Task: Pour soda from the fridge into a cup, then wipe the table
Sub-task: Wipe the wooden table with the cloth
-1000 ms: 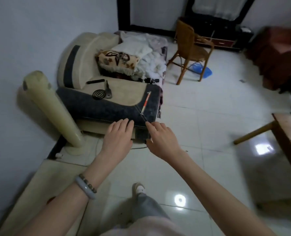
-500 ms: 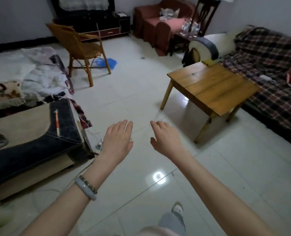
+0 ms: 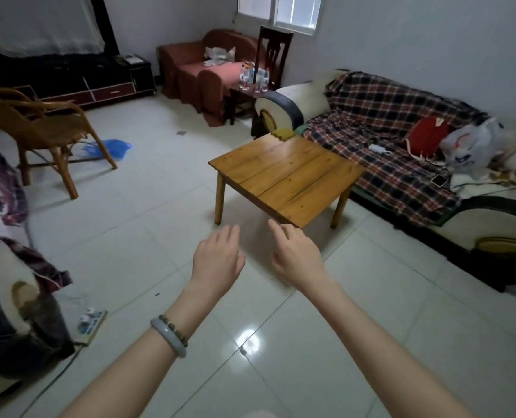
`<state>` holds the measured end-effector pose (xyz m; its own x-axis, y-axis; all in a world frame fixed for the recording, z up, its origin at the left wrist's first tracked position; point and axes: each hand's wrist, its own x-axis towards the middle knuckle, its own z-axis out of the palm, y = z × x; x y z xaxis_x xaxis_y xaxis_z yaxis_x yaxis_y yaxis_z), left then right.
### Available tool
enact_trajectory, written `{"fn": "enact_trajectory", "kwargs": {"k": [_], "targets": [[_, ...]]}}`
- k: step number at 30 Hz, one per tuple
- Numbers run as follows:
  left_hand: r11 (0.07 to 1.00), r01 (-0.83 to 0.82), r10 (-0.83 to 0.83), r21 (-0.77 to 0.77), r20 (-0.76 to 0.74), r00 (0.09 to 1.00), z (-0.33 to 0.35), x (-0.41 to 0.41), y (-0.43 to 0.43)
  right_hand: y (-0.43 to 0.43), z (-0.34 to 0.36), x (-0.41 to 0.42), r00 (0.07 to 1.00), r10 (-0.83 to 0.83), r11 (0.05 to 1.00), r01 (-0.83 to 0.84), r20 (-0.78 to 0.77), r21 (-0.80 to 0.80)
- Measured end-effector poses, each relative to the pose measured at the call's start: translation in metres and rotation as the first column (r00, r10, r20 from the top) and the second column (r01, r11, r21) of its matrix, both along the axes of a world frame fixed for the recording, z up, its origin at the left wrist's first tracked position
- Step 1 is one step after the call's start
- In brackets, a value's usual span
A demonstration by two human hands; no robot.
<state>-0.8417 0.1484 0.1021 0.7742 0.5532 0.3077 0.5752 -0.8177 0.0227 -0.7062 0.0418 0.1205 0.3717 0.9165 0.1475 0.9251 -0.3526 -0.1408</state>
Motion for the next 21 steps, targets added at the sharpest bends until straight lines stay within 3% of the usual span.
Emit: {"fn": "enact_trajectory", "kwargs": {"k": [11,21], "targets": [[0.987,0.162,-0.162,-0.006,-0.079,0.984,-0.010,0.172,-0.005,-0.028,-0.015,0.154,0.989,-0.145,0.989,0.144,-0.026,-0.035],[0.974,0.222,-0.224,-0.051,-0.055,0.973,-0.033,0.358,0.051,0.017,-0.030,0.329,0.972,-0.231,0.973,0.229,-0.047,-0.032]]}}
